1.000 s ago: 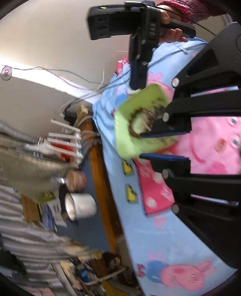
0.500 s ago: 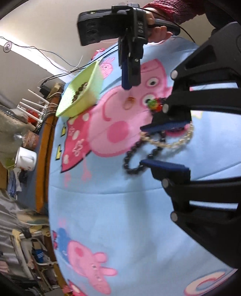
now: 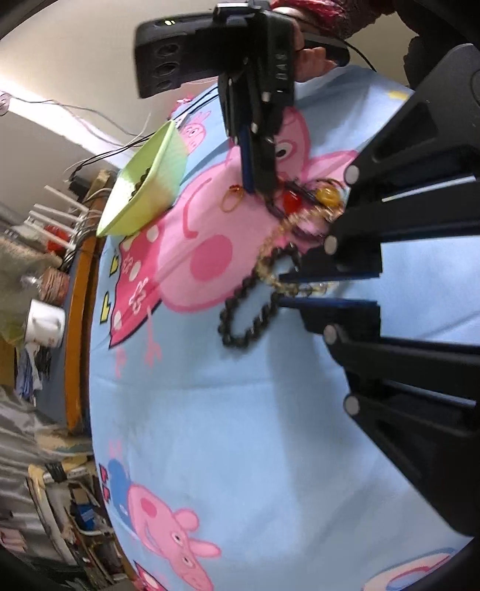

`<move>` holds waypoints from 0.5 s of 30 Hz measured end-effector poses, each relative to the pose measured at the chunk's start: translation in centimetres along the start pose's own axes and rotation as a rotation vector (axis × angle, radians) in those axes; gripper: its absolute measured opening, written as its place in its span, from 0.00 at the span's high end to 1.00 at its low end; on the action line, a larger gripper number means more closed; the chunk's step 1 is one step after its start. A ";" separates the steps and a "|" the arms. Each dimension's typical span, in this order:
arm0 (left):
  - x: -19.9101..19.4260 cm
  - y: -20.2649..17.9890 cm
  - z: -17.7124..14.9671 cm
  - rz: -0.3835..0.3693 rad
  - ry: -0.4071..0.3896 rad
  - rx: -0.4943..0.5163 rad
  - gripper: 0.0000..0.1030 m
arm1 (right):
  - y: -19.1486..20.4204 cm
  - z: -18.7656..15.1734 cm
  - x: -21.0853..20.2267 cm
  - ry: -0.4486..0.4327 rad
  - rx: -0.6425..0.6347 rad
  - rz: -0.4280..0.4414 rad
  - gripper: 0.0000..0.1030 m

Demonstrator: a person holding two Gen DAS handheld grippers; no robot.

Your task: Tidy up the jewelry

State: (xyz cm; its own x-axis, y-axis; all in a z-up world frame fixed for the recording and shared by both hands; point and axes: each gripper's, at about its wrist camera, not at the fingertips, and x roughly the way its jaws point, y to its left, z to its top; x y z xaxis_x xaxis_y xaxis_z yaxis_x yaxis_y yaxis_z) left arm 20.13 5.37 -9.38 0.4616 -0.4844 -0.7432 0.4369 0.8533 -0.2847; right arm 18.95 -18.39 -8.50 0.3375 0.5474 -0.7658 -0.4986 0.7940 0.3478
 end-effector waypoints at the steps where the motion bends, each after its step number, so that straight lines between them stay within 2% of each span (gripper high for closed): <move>1: -0.2 0.3 -0.1 0.006 -0.004 -0.005 0.94 | -0.4 -0.3 -0.5 -0.007 -0.011 -0.038 1.00; 4: -1.2 2.2 -0.7 0.050 -0.017 -0.048 0.94 | -1.2 -0.8 -1.3 -0.032 -0.029 -0.117 1.00; 8: -2.4 4.3 -1.5 0.061 -0.025 -0.104 0.93 | -2.0 -1.2 -2.2 -0.048 -0.013 -0.127 1.00; 11: -3.0 4.6 -2.0 0.103 0.000 -0.118 0.93 | -1.9 -1.6 -3.0 -0.082 -0.021 -0.108 1.00; 15: -4.7 4.2 -1.8 0.103 -0.044 -0.109 0.93 | -2.1 -2.1 -3.8 -0.111 0.008 -0.090 1.00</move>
State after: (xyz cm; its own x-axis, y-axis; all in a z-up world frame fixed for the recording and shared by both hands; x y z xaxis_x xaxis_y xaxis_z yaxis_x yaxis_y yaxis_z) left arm 18.39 11.54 -8.21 0.5340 -0.3994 -0.7452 0.3003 0.9135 -0.2744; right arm 17.04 -22.65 -7.46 0.4669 0.4994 -0.7298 -0.4558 0.8431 0.2853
